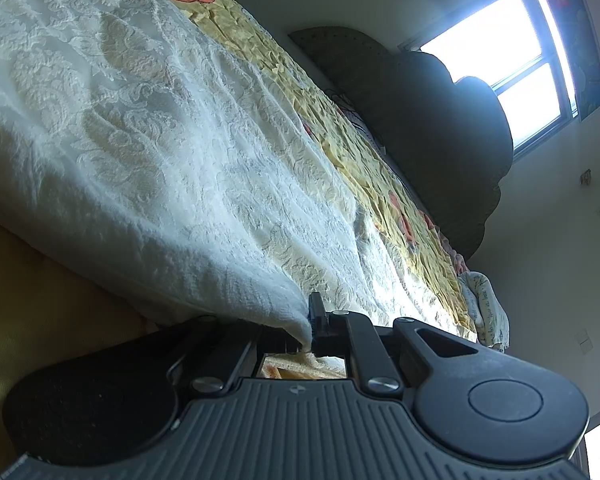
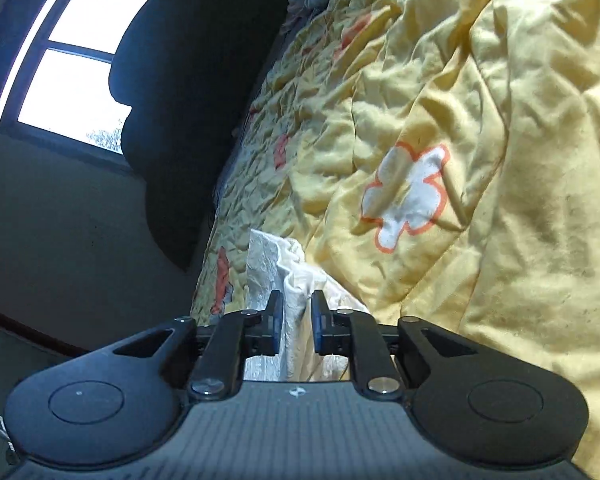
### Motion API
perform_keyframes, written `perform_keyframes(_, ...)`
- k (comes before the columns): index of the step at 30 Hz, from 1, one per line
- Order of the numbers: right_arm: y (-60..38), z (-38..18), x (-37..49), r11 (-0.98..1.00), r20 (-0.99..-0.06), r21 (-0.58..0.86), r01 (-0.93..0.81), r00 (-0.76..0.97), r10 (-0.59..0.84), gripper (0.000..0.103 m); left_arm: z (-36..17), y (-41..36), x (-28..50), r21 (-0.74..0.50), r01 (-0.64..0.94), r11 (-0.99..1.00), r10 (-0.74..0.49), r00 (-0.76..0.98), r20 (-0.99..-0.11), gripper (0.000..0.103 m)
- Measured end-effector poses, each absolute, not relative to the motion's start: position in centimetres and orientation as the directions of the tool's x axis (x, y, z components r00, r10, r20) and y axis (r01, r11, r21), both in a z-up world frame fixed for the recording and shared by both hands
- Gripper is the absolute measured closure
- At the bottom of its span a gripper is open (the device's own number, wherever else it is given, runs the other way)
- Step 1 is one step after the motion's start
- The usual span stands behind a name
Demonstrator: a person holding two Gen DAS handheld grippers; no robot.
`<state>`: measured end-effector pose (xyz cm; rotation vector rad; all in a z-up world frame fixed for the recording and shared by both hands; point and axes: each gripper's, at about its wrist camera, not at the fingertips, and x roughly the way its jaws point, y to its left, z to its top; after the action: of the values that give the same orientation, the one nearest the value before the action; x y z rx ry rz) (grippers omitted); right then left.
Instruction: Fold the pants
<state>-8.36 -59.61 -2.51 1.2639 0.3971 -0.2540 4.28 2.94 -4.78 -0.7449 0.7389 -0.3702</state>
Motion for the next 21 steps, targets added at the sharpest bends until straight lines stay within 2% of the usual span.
perform_keyframes(1, -59.6, -2.3, -8.6, 0.304, -0.446, 0.858, 0.413, 0.894, 0.044, 0.052, -4.8, 2.9, 4.2, -0.724, 0.050, 0.688, -0.547, 0.692, -0.471, 0.090)
perform_keyframes(2, -59.7, -2.3, -8.7, 0.313, -0.457, 0.852, 0.419, 0.888, 0.057, 0.038, -4.8, 2.9, 4.2, -0.725, 0.050, 0.687, -0.547, 0.692, -0.471, 0.090)
perform_keyframes(7, -58.9, -3.2, -6.6, 0.328, -0.503, 0.842, 0.428, 0.843, 0.189, 0.038, -4.6, 2.9, 4.3, -0.722, 0.045, 0.690, -0.546, 0.688, -0.479, 0.090)
perform_keyframes(9, -58.4, -3.1, -5.4, 0.359, -0.501, 0.837, 0.412, 0.842, 0.201, 0.036, -3.8, 2.8, 4.1, -0.711, 0.047, 0.701, -0.543, 0.682, -0.490, 0.081)
perform_keyframes(10, -58.4, -3.1, -4.7, 0.358, -0.501, 0.838, 0.412, 0.841, 0.205, 0.036, -3.1, 2.8, 3.6, -0.707, 0.039, 0.706, -0.533, 0.686, -0.495, 0.081)
perform_keyframes(11, -58.4, -3.1, -4.3, 0.351, -0.499, 0.840, 0.414, 0.843, 0.202, 0.036, -2.4, 2.8, 3.1, -0.703, 0.022, 0.710, -0.517, 0.694, -0.501, 0.070)
perform_keyframes(12, -58.3, -3.0, -3.8, 0.349, -0.500, 0.840, 0.415, 0.841, 0.205, 0.036, -1.8, 3.0, 2.5, -0.705, 0.012, 0.709, -0.508, 0.702, -0.499, 0.055)
perform_keyframes(13, -58.1, -3.0, -3.5, 0.356, -0.503, 0.837, 0.414, 0.839, 0.207, 0.037, -1.1, 3.2, 1.6, -0.707, 0.007, 0.707, -0.499, 0.714, -0.491, 0.048)
perform_keyframes(14, -57.9, -2.9, -3.3, 0.374, -0.512, 0.828, 0.418, 0.836, 0.198, 0.047, -0.6, 3.6, 0.8, -0.707, -0.012, 0.707, -0.480, 0.727, -0.492, 0.035)
perform_keyframes(15, -57.8, -3.0, -3.1, 0.391, -0.530, 0.813, 0.431, 0.826, 0.192, 0.064, -0.3, 4.0, -0.1, -0.709, -0.044, 0.704, -0.454, 0.740, -0.496, 0.029)
perform_keyframes(16, -57.6, -3.3, -3.1, 0.395, -0.536, 0.809, 0.435, 0.822, 0.193, 0.094, -0.1, 4.3, -1.0, -0.714, -0.075, 0.696, -0.435, 0.746, -0.503, 0.028)
perform_keyframes(19, -57.4, -3.3, -3.9, 0.404, -0.507, 0.817, 0.412, 0.846, 0.162, 0.094, -0.2, 6.0, -2.7, -0.732, -0.177, 0.658, -0.382, 0.759, -0.527, 0.024)
perform_keyframes(21, -57.9, -2.3, -4.5, 0.355, -0.421, 0.868, 0.346, 0.893, 0.158, 0.094, -0.9, 7.1, -2.7, -0.748, -0.256, 0.612, -0.352, 0.759, -0.548, 0.023)
